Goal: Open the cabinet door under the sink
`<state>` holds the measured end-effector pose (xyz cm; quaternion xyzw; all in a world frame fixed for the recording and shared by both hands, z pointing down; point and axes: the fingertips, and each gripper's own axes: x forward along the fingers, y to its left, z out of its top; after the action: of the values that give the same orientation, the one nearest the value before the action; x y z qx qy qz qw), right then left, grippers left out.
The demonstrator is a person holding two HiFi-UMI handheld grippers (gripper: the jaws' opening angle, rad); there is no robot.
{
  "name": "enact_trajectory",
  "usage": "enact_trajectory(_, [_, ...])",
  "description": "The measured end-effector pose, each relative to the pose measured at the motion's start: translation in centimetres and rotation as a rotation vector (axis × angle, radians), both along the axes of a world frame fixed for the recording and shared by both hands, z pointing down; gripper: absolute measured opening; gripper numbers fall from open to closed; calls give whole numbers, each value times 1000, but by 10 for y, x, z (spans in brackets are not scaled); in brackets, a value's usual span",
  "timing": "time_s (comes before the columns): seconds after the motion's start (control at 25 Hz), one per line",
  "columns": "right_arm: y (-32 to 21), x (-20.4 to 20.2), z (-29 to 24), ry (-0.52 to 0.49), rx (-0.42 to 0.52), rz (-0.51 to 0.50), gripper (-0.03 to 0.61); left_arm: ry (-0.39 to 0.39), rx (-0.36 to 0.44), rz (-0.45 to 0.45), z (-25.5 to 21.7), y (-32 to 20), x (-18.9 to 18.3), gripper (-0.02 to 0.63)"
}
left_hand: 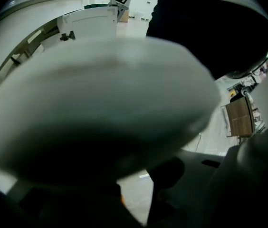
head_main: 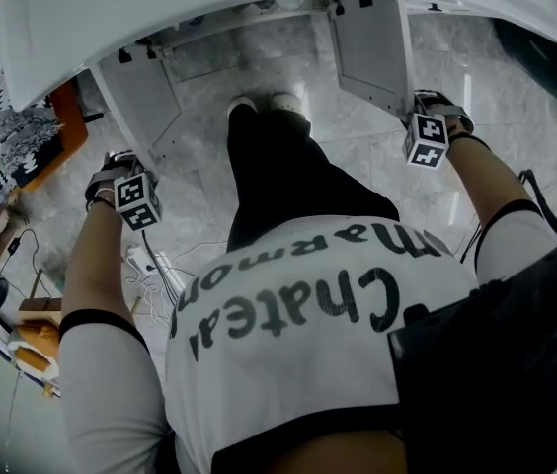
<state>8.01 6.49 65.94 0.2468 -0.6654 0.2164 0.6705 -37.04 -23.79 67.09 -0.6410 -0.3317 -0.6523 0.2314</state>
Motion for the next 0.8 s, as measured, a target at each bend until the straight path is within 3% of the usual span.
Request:
enact_trajectory(0.24, [7, 7, -1, -21, -10, -61, 39, 13, 81, -88, -3, -14, -5, 82])
enact_trajectory(0.52, [5, 10, 6, -26, 7, 6, 45, 29, 90, -292, -5, -10, -1, 109])
enact_trajectory(0.6, [5, 9, 6, -31, -12, 14, 51, 27, 112, -386, -2, -12, -3, 141])
enact_trajectory(0.8, [8, 13, 6, -6, -42, 76, 59, 53, 131, -782, -2, -15, -1, 152])
